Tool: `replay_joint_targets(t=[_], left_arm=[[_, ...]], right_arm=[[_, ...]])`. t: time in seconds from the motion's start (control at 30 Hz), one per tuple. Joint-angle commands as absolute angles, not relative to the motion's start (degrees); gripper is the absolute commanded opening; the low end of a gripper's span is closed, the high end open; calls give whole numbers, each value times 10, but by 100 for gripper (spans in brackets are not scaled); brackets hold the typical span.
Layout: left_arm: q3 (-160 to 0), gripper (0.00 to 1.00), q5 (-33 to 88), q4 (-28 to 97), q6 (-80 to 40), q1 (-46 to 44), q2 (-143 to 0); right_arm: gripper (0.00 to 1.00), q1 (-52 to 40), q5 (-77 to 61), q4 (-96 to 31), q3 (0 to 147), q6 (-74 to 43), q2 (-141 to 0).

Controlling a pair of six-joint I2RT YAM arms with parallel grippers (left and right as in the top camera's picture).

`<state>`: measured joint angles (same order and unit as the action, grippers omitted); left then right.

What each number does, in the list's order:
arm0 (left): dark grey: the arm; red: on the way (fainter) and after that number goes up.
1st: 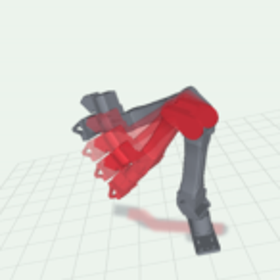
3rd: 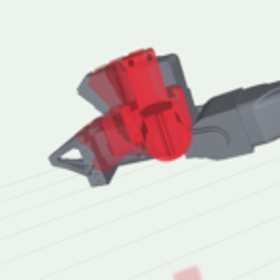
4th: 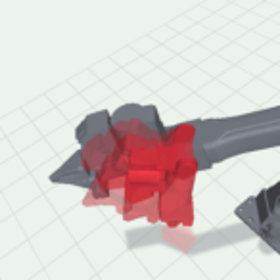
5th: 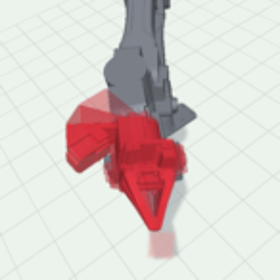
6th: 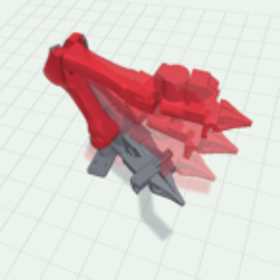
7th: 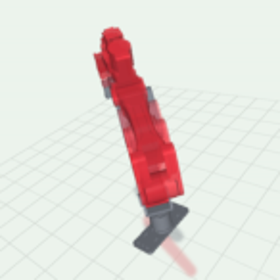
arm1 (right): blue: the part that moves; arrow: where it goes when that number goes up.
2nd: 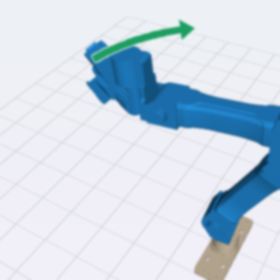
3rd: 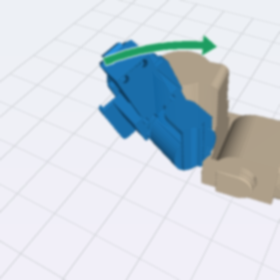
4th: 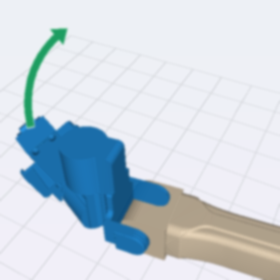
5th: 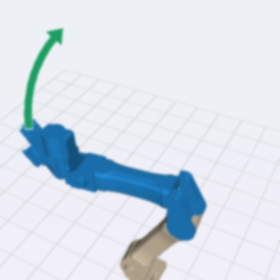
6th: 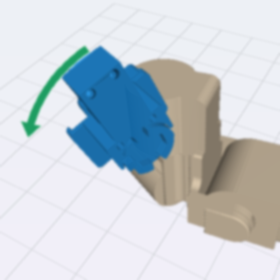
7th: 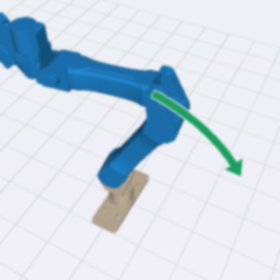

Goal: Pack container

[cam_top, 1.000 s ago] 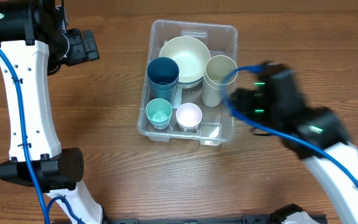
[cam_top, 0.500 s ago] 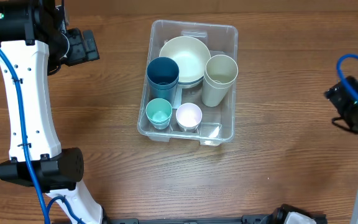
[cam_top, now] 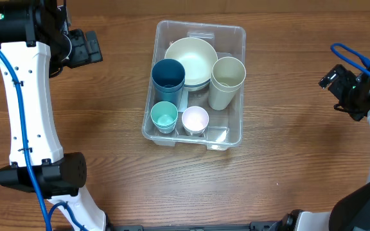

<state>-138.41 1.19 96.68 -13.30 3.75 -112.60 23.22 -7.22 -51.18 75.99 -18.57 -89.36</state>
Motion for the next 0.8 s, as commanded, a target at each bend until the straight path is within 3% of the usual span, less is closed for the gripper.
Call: replay_joint_targets(t=[0.0, 0.77], left_arm=[[-1389, 100, 9, 968, -122, 36, -1124], [-1389, 100, 9, 968, -122, 36, -1124]], right_arm=[[100, 234, -78, -507, 770, -176, -894], [100, 234, -78, -510, 770, -176, -894]])
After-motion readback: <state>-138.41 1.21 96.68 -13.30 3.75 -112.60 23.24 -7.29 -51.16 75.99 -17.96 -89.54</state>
